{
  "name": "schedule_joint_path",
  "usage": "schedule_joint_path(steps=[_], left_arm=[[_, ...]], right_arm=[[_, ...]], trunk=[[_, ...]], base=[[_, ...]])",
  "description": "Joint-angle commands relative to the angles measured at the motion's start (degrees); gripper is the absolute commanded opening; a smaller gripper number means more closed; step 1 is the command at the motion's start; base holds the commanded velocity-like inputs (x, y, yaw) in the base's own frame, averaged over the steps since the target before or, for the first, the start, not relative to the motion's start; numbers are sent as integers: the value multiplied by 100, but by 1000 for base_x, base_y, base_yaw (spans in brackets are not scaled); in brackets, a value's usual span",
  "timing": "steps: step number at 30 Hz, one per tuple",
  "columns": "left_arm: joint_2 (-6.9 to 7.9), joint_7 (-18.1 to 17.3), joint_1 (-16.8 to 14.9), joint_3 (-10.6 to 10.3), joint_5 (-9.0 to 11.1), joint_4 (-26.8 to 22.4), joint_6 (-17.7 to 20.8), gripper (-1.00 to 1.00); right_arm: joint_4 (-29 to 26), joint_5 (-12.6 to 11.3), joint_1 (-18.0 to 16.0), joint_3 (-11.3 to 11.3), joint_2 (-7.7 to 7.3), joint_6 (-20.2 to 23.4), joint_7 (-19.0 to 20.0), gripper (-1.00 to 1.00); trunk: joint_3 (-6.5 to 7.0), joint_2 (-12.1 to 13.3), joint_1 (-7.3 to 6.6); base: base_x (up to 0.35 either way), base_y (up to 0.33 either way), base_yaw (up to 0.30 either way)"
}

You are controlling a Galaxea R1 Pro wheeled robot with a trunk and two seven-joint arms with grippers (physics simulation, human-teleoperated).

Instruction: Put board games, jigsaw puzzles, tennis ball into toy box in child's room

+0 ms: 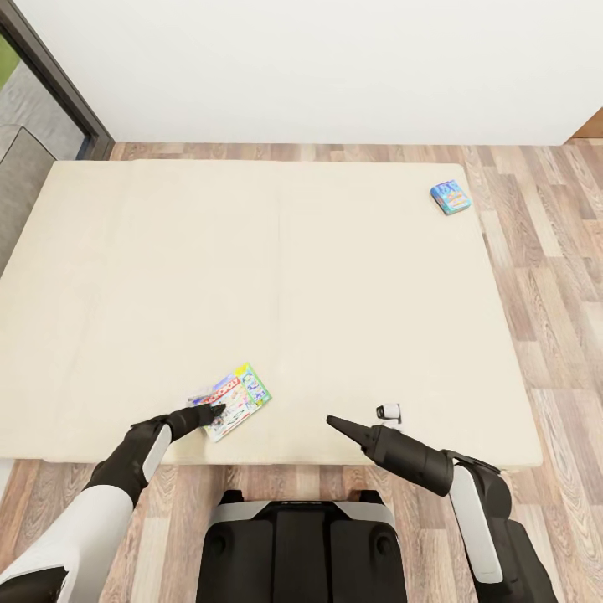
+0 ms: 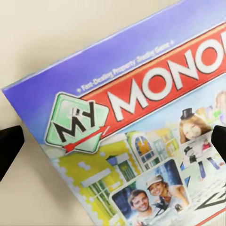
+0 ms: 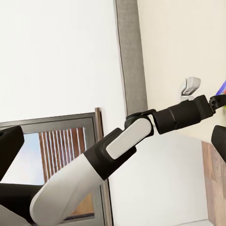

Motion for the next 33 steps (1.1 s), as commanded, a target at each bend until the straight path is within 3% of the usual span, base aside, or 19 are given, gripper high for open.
schedule_joint_path(steps=[1, 11, 17, 25, 33], left_arm=[[0, -5, -2, 17, 57, -5, 54, 100], [19, 70, -20, 24, 49, -1, 57, 100], [21, 96, -231, 22, 33, 7, 76, 100], [22, 638, -511, 30, 37, 25, 156, 100], [15, 742, -573, 31, 50, 37, 216, 100]], right_arm=[[4, 19, -3, -9, 7, 21, 28, 100], [24, 26, -3, -19, 9, 21, 28, 100], [24, 26, -3, -23, 8, 21, 28, 100], [24, 26, -3, -31, -3, 21, 28, 100], [24, 26, -3, -39, -25, 21, 33, 100]], trunk=[[-6, -9, 3], [-6, -9, 3], [-6, -9, 3], [-6, -9, 3], [-6, -9, 3]], base=[[0, 0, 0], [0, 0, 0], [0, 0, 0], [0, 0, 0], [0, 0, 0]])
